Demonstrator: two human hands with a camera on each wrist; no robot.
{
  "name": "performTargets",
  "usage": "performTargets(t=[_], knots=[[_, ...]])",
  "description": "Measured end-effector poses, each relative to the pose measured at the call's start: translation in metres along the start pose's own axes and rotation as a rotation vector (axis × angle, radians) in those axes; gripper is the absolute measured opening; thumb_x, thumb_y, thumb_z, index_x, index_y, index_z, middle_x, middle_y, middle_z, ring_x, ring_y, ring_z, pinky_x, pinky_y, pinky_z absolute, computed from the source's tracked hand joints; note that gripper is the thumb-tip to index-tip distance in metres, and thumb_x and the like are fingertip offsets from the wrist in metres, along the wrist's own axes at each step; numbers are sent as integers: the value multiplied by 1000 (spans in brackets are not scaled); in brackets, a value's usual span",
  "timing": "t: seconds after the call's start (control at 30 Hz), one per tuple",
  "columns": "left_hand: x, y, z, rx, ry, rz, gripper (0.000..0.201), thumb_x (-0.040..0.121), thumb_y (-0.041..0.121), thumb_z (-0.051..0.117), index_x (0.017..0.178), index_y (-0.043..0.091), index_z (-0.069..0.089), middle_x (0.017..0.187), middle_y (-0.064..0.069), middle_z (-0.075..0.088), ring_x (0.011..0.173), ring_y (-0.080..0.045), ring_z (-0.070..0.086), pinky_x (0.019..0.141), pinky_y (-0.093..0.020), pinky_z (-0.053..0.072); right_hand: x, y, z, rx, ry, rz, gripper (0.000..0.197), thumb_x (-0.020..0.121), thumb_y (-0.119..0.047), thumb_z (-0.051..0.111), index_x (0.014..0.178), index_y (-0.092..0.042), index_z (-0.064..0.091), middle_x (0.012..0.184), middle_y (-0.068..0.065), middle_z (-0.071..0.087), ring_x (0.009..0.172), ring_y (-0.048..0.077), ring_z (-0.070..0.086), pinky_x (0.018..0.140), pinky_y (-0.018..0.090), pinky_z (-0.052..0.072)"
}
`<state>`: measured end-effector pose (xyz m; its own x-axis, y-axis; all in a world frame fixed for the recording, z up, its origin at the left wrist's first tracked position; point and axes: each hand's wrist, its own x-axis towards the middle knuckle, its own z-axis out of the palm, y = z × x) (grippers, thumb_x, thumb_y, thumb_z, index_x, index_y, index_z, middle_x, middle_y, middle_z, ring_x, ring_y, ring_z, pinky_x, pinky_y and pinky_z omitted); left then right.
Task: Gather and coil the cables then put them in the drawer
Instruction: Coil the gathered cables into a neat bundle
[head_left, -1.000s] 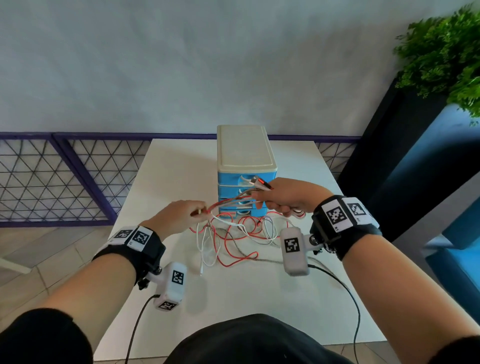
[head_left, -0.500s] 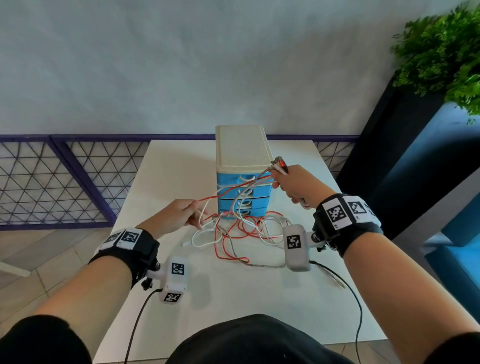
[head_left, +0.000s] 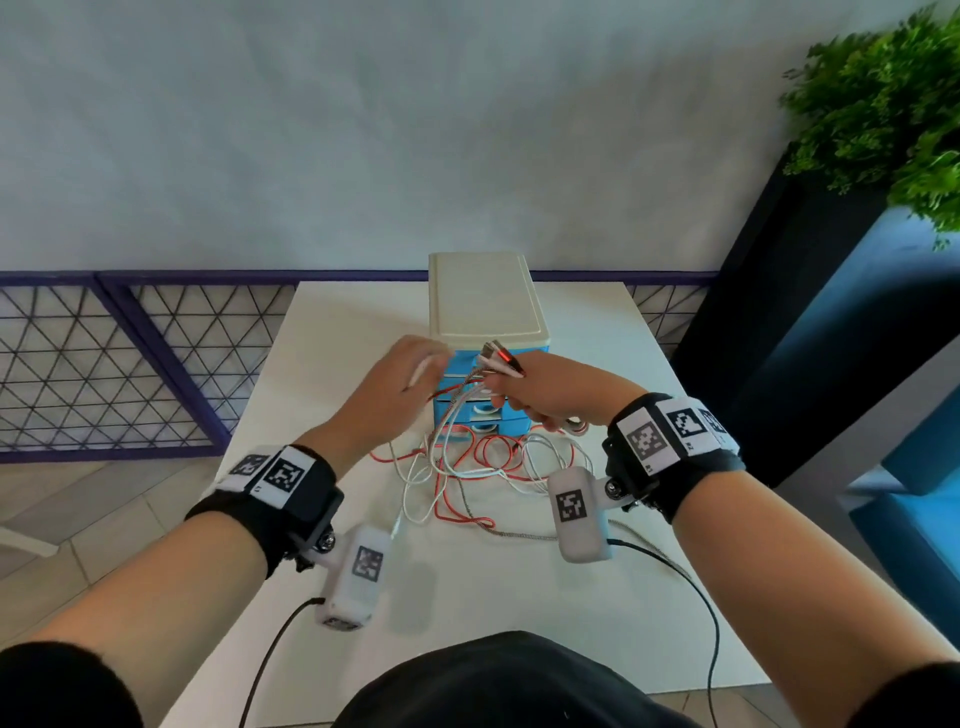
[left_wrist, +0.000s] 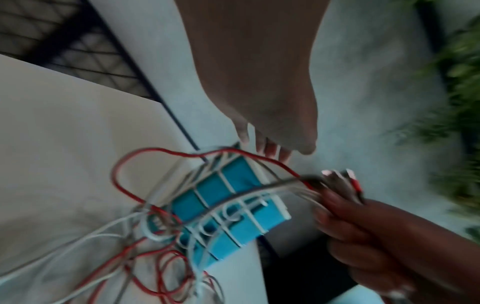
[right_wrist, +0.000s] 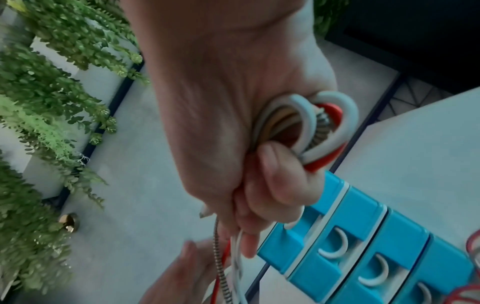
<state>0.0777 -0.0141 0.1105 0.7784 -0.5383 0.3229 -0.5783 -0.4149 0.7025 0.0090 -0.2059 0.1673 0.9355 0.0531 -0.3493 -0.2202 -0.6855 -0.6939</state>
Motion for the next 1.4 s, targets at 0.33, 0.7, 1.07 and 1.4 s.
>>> performTargets(t=[0.33,0.7,1.07,1.4], knots=[[18,34,-1,-187,-541,-221,28,100,33,35,87,28,60,67,19,62,57,8,51,58,-8,39,-5,18,-8,420,-308,26,29,99,-34,49,93,-9,62,60,-4,39,42,4,28,36,15,25],[20,32,-6,-359,-643,-379,32,98,35,40,79,18,59,58,14,50,58,-4,41,60,-19,35,-4,19,-9,272,-270,34,34,97,-40,50,88,-10,60,56,-4,41,45,9,31,41,19,27],[7,22,-25,-847,-863,-621,37,95,42,32,70,18,44,50,9,32,44,-7,33,93,-28,49,2,25,-23,411,-52,-28,31,102,-29,43,76,-14,47,50,-8,38,39,5,30,38,16,28],[2,43,9,-364,-348,-400,37,100,41,27,75,19,44,59,8,34,53,-10,35,62,-28,42,22,23,-2,700,150,-2,34,102,-34,39,75,-14,43,52,-6,36,38,5,31,36,16,32]])
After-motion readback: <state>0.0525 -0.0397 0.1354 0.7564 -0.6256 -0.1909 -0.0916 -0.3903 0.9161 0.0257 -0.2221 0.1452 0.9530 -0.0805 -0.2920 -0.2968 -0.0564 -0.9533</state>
